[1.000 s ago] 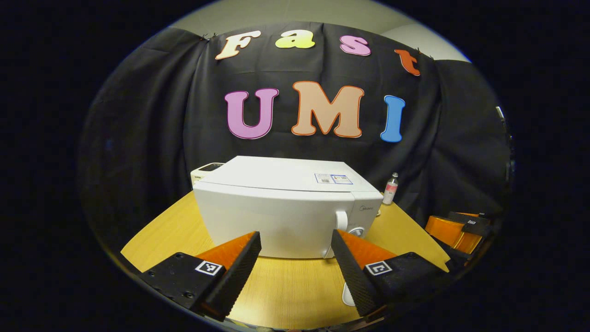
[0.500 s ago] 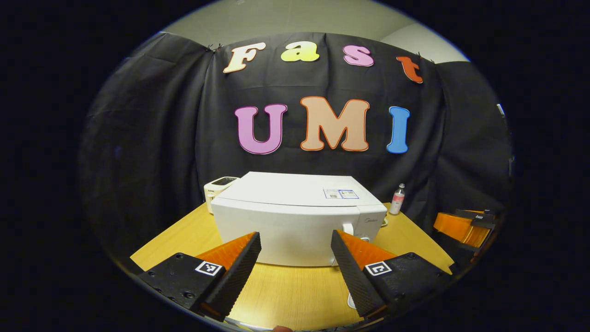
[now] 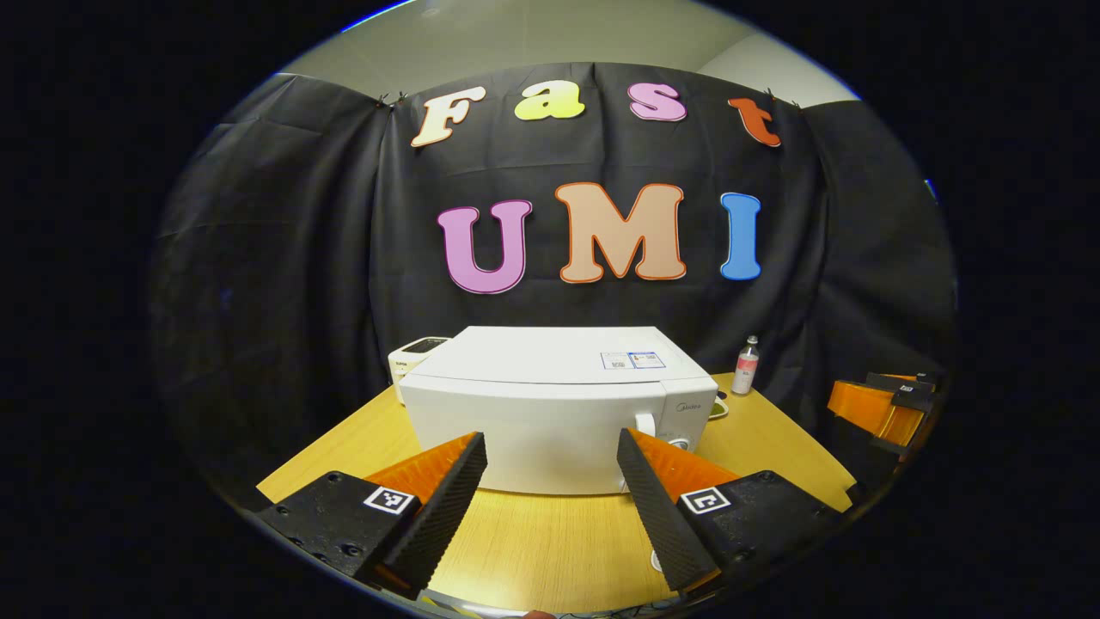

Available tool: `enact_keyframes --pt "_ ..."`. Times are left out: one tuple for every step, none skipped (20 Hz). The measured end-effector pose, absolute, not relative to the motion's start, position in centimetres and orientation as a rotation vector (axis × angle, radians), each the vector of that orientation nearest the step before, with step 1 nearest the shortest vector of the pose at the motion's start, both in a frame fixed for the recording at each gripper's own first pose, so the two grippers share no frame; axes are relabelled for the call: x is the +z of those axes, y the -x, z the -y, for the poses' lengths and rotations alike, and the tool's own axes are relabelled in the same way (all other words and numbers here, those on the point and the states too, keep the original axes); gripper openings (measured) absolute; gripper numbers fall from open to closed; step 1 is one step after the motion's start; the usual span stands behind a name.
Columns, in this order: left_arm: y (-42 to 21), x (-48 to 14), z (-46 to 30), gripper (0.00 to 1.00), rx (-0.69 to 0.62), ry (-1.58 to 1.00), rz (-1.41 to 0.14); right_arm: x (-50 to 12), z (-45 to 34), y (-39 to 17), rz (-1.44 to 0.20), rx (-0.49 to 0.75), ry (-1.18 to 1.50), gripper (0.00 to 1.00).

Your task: Open the microwave oven with the left hand, put the food in, and close the microwave oven.

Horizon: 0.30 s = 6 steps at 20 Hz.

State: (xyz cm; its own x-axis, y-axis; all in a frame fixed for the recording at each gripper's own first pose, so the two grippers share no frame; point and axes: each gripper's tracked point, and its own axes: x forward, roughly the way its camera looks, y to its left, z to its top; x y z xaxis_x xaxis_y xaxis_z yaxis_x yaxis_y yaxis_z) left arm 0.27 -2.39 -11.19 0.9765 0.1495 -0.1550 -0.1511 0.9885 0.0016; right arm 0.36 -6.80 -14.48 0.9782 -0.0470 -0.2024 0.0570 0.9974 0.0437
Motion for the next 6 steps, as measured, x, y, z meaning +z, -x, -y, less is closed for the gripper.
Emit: enact_keyframes --pt "-0.4 -11.2 2.6 0.97 0.152 0.010 -0.158 -14.5 7.1 -0.3 -0.202 -0.053 -0.048 0.88" --pt "-0.4 -11.4 2.9 0.97 0.148 0.014 -0.160 -14.5 7.3 -0.3 -0.202 -0.054 -0.047 0.88" --pt "-0.4 -11.4 3.2 0.97 0.145 0.019 -0.163 -14.6 7.6 -0.2 -0.202 -0.057 -0.045 0.88" --pt "-0.4 -11.4 3.4 0.97 0.142 0.022 -0.164 -14.5 7.9 -0.1 -0.201 -0.060 -0.045 0.88" --pt "-0.3 -11.4 3.6 0.97 0.142 0.021 -0.165 -14.5 8.1 -0.1 -0.200 -0.062 -0.047 0.87" --pt "-0.4 -11.4 3.6 0.97 0.144 0.018 -0.167 -14.4 8.3 -0.1 -0.197 -0.063 -0.050 0.88"
